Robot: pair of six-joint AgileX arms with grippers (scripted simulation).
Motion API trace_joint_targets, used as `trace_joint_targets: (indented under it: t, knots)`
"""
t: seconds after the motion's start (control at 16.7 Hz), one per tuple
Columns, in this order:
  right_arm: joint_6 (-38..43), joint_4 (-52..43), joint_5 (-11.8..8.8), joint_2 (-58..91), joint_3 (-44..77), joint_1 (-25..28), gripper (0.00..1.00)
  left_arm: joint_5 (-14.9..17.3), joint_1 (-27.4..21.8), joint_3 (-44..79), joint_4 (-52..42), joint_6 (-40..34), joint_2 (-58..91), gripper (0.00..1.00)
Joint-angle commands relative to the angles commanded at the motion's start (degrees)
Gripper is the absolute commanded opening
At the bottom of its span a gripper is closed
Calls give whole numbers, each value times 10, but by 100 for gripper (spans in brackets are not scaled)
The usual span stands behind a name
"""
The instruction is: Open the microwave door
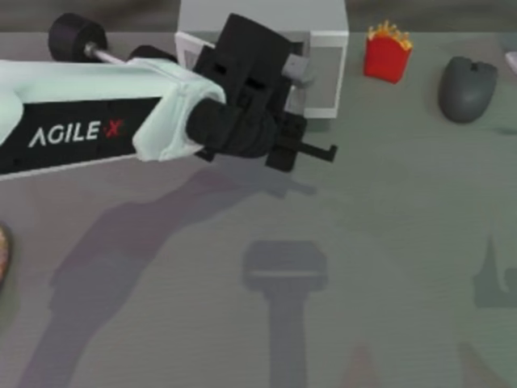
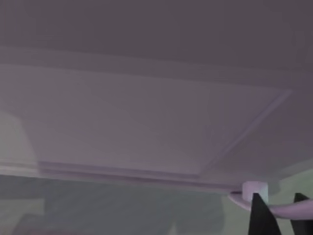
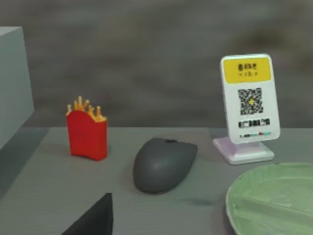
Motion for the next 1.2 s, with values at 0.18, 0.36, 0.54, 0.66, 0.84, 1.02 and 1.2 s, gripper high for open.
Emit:
trace_joint_targets:
  t: [0.18, 0.36, 0.54, 0.66, 0.84, 1.02, 1.2]
  knots:
    - [0, 0, 0, 0, 0, 0, 100, 0, 0, 0, 0, 0, 0, 0]
    - [0, 0, 0, 0, 0, 0, 100, 0, 0, 0, 0, 0, 0, 0]
    - [0, 0, 0, 0, 0, 0, 100, 5, -5, 2, 0, -4, 1, 0]
    - [0, 0, 0, 0, 0, 0, 100, 9, -2, -5, 1, 4, -2, 0]
    - [0, 0, 0, 0, 0, 0, 100, 19, 6, -16, 7, 21, -13, 0]
    - [0, 0, 0, 0, 0, 0, 100, 21, 8, -20, 7, 25, -14, 0]
    - [0, 0, 0, 0, 0, 0, 100, 21, 8, -20, 7, 25, -14, 0]
